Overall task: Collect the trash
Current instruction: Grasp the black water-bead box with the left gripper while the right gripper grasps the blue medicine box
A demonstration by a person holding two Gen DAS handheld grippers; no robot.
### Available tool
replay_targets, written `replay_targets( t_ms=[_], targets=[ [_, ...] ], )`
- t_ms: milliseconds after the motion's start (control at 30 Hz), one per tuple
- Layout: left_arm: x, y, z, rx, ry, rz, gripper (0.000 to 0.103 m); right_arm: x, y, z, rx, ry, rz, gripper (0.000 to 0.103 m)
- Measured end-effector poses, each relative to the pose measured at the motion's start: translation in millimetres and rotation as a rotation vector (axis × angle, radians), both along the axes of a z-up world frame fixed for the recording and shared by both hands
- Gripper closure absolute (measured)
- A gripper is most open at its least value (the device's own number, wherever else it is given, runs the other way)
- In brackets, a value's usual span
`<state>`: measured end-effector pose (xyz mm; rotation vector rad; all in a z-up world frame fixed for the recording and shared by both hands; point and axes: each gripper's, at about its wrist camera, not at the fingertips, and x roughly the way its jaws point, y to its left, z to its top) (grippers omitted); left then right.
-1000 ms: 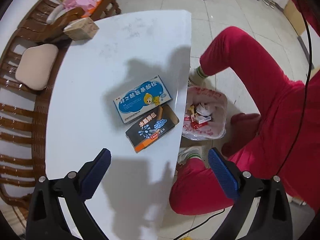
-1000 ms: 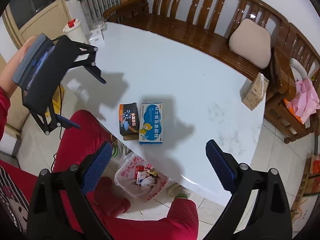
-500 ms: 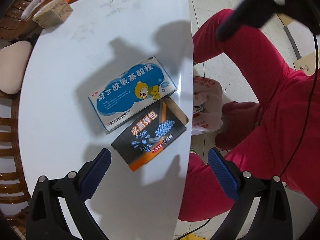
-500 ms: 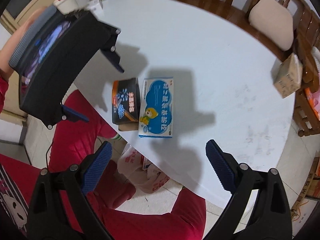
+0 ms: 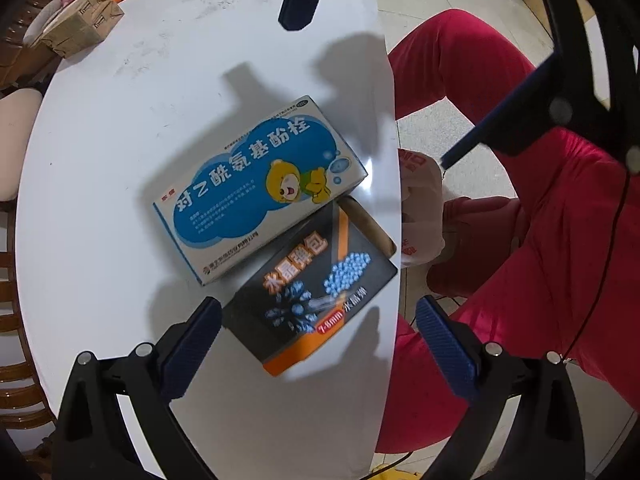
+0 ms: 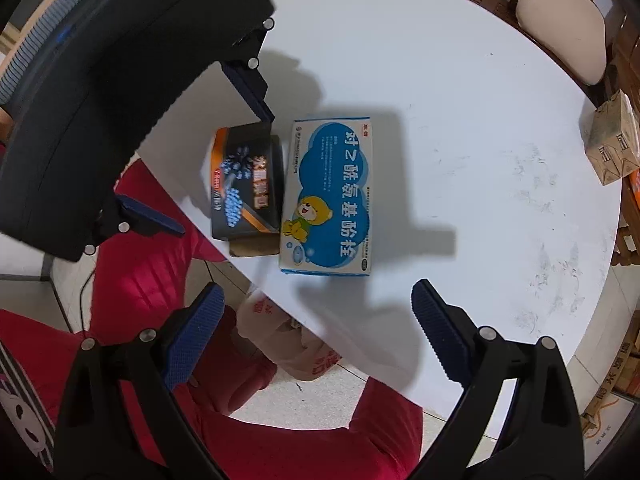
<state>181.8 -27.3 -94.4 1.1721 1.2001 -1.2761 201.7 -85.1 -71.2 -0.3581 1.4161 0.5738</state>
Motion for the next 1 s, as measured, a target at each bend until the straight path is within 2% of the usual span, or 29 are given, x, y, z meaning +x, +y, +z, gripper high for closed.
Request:
replay_targets(
  t_ms=[167, 567, 700, 1000],
  targets=[
    [6.0, -3.8, -11.4, 0.02, 0.004, -0.017, 0.008, 6.0, -1.4, -13.3, 0.013, 0.045, -0.011, 0.011],
    [11.5, -4.2, -27.9, 0.011, 0.035, -0.03, 0.008, 20.4, -9.2, -29.3, 0.044, 0.039, -0.05, 0.011],
    [16.2, -3.4, -24.9, -0.013, 0.051, -0.005, 0.008, 24.6, -8.1, -32.8, 0.042, 0.013, -0.063, 0.011],
    [24.1, -1.6, -19.1, -0.046, 0.044, 0.021, 0.008, 37.7, -10.8, -35.1, 0.075, 0.019, -0.102, 0.011]
  ],
)
